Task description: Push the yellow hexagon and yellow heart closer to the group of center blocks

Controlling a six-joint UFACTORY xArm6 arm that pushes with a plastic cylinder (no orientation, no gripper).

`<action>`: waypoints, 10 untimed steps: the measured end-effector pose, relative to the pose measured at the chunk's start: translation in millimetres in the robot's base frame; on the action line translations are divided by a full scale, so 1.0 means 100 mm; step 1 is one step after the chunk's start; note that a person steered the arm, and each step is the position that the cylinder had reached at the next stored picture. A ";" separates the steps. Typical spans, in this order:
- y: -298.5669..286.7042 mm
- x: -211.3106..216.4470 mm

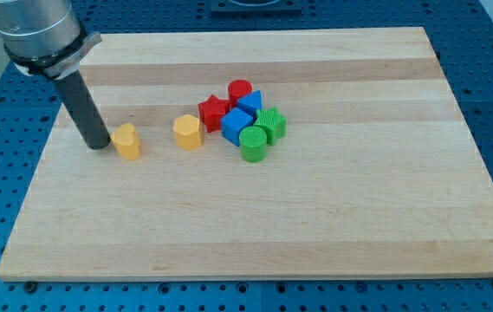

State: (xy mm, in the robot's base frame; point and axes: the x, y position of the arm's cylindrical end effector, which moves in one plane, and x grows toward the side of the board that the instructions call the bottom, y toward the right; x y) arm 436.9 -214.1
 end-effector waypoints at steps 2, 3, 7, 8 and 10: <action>0.66 0.25; 0.35 0.42; 0.65 0.36; 0.62 0.27; 1.20 0.17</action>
State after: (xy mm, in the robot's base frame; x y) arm 453.5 -94.5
